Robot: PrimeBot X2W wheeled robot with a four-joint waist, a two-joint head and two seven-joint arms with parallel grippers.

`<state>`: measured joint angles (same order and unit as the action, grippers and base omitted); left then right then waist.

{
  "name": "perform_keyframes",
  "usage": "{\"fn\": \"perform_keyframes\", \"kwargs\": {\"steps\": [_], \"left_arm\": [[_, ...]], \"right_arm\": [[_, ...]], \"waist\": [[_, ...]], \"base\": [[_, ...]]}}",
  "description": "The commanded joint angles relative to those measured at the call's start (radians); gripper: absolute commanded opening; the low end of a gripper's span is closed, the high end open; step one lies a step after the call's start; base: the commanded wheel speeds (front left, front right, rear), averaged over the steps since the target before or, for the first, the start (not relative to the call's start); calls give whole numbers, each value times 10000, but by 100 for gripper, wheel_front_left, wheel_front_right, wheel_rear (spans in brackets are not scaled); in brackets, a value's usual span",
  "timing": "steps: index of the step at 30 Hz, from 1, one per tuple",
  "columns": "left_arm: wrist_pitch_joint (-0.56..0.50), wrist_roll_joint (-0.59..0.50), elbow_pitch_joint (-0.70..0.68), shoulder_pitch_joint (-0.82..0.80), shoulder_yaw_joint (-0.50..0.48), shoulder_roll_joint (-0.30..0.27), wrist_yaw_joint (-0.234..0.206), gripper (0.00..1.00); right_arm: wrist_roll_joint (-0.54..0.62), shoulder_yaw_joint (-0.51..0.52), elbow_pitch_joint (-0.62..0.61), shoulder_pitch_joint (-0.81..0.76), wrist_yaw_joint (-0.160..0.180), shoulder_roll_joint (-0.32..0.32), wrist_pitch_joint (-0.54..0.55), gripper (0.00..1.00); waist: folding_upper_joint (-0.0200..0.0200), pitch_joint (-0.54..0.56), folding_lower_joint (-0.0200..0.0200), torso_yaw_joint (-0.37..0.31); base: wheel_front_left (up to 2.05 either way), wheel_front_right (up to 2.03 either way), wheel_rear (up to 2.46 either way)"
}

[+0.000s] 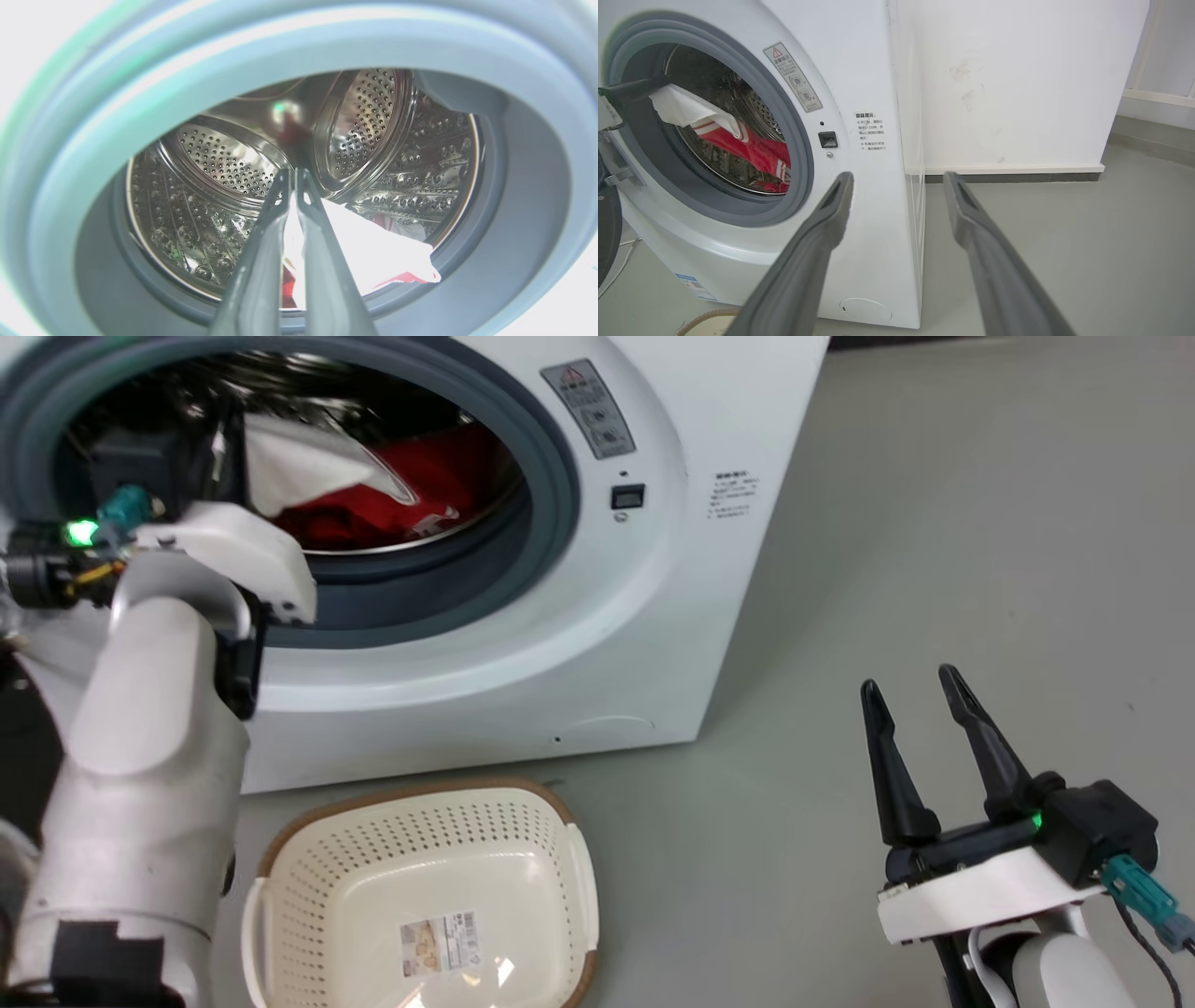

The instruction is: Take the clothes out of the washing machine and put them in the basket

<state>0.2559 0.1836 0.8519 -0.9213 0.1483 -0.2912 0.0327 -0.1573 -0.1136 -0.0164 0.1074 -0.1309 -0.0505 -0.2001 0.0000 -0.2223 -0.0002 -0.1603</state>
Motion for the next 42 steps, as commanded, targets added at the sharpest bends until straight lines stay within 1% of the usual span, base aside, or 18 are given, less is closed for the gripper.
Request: {"fn": "perform_keyframes", "kwargs": {"steps": [1,7,14,18,25,29,33,34,35,36,38,42], "left_arm": [[67,103,-311,338,-28,120,43,0],[109,347,-1813,1173,-92,448,68,0],[93,531,-4357,2323,15,849,-8,0],[44,609,-6000,3037,51,1001,-219,0],[-242,660,-8934,4133,29,1063,-663,0],[-454,634,-10268,4909,69,1092,-912,0],[-680,737,-10937,6070,222,1306,-1230,0],[-680,737,-10937,6070,222,1306,-1230,0],[-745,820,-11020,6659,237,1391,-1395,0],[-745,820,-11020,6659,237,1391,-1395,0],[-849,842,-10804,7340,297,1484,-1551,0],[-905,1192,-10084,8507,566,1710,-1625,0]], "right_arm": [[-28,60,-97,-192,3,4,64,100],[-25,185,-279,-495,3,7,248,100],[0,212,-503,-635,3,7,424,100],[20,184,-605,-641,3,7,521,100],[47,160,-743,-638,3,6,641,100],[38,164,-796,-577,3,6,656,100],[17,171,-790,-529,3,6,639,100],[17,171,-790,-529,3,6,639,100],[-18,132,-776,-498,3,7,640,100],[-18,132,-776,-498,3,7,640,100],[-26,99,-744,-454,3,7,633,100],[-40,-24,-715,-401,3,7,609,100]], "waist": [[0,321,2,287],[0,681,2,739],[0,874,2,1278],[0,915,2,1487],[0,860,2,1710],[0,779,2,1753],[0,650,2,1764],[0,650,2,1764],[0,576,2,1755],[0,576,2,1755],[0,520,2,1735],[0,388,2,1650]], "base": [[0,0,0],[0,0,0],[0,0,0],[0,0,0],[0,0,0],[0,0,0],[0,0,0],[0,0,0],[0,0,0],[0,0,0],[0,0,0],[0,0,0]]}}
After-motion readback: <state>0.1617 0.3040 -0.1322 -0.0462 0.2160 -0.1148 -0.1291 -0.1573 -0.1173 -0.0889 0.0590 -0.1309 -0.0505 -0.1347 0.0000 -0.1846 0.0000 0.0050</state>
